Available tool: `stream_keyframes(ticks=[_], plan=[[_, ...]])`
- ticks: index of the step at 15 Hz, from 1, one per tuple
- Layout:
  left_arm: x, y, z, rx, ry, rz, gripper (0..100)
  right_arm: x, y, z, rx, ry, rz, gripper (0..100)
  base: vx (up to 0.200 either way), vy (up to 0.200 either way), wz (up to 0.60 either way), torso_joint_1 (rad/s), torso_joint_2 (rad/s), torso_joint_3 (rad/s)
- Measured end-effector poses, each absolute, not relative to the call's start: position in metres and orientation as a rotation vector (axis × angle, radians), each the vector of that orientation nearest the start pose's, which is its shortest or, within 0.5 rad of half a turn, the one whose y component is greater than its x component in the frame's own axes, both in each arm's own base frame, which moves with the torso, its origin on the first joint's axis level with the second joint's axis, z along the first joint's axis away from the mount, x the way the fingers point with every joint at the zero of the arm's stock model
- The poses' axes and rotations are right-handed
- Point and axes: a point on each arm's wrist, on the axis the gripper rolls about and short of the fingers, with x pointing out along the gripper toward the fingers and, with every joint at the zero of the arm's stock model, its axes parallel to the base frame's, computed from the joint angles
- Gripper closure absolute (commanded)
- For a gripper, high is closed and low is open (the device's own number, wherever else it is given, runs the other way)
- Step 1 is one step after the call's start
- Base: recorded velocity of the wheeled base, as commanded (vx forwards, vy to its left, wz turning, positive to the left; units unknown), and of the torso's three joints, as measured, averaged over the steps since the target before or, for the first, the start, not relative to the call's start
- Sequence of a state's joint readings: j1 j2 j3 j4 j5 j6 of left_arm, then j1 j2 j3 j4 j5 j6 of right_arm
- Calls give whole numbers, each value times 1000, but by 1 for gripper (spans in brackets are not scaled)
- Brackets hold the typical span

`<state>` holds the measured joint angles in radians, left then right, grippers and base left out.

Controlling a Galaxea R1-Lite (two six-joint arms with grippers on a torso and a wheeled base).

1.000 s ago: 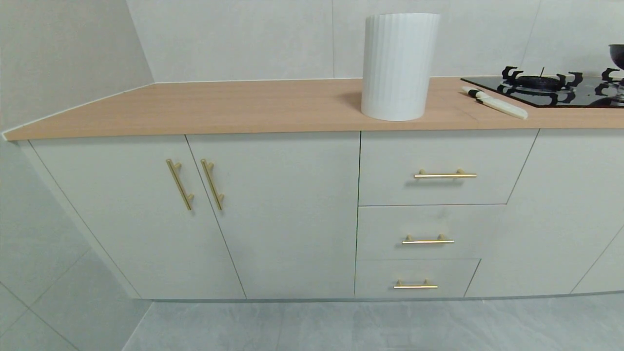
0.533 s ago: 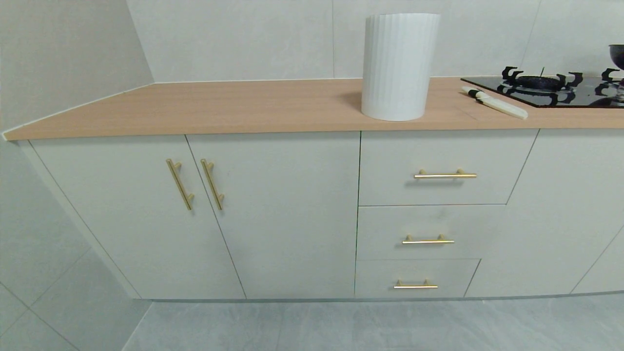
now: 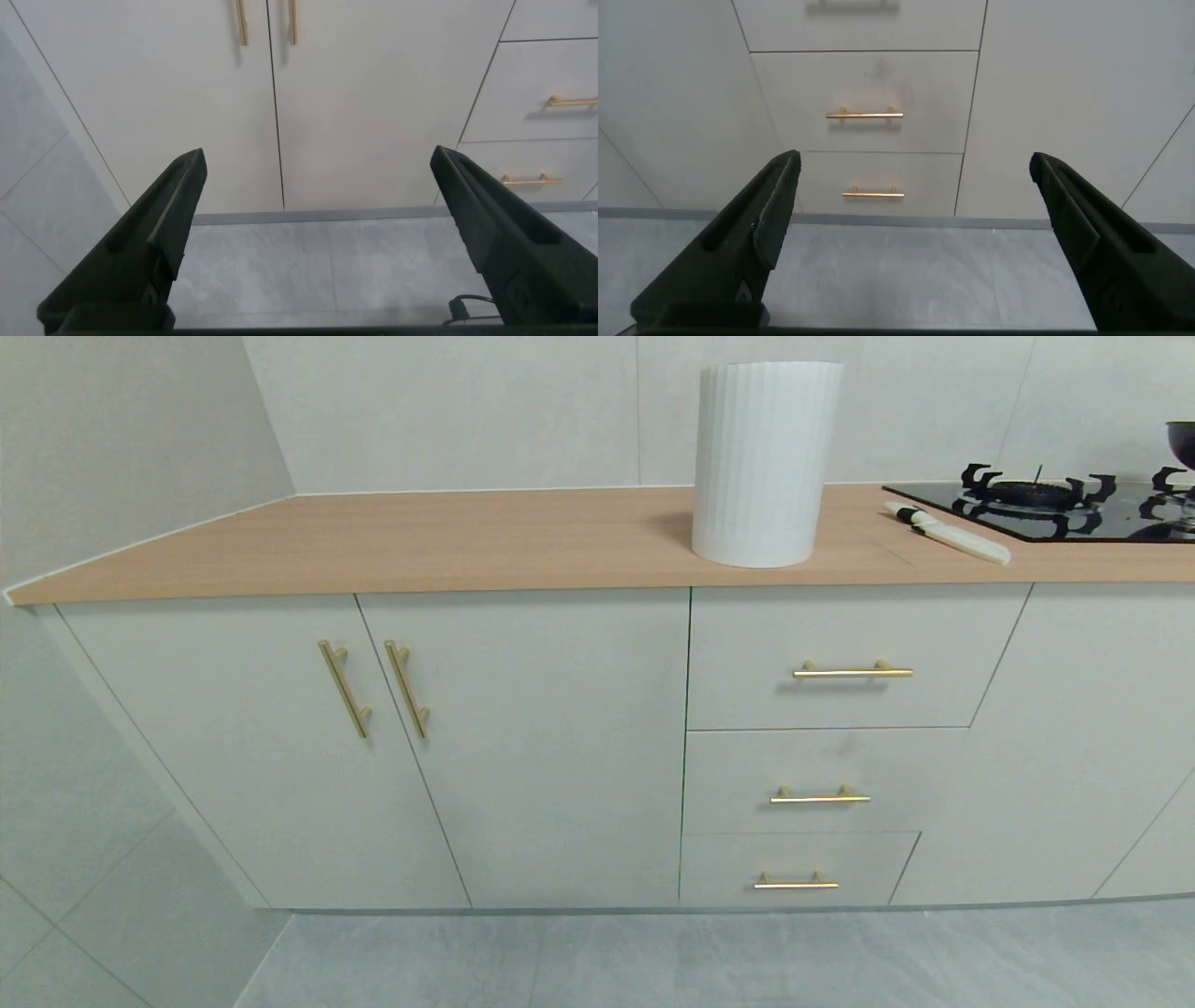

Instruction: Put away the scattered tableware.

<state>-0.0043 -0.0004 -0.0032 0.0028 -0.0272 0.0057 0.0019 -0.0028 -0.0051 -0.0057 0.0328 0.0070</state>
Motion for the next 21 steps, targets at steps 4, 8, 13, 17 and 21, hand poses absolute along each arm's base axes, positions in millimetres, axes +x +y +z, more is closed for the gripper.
stream_keyframes(ticks=[4, 8, 13, 17, 21], plan=[[-23, -1, 76, 7, -1, -32, 0, -23, 1, 76, 11, -9, 27, 0, 0, 0, 0, 0, 0, 0], [-23, -1, 76, 7, -1, -32, 0, -23, 1, 76, 10, -8, 27, 0, 0, 0, 0, 0, 0, 0], [-23, -1, 76, 6, 0, -32, 0, -23, 1, 76, 11, -8, 27, 0, 0, 0, 0, 0, 0, 0], [-23, -1, 76, 6, 1, -32, 0, -23, 1, 76, 12, -7, 27, 0, 200, 0, 0, 0, 0, 6], [-23, -1, 76, 5, 0, -32, 0, -23, 1, 76, 12, -7, 27, 0, 200, 0, 0, 6, 4, 4]])
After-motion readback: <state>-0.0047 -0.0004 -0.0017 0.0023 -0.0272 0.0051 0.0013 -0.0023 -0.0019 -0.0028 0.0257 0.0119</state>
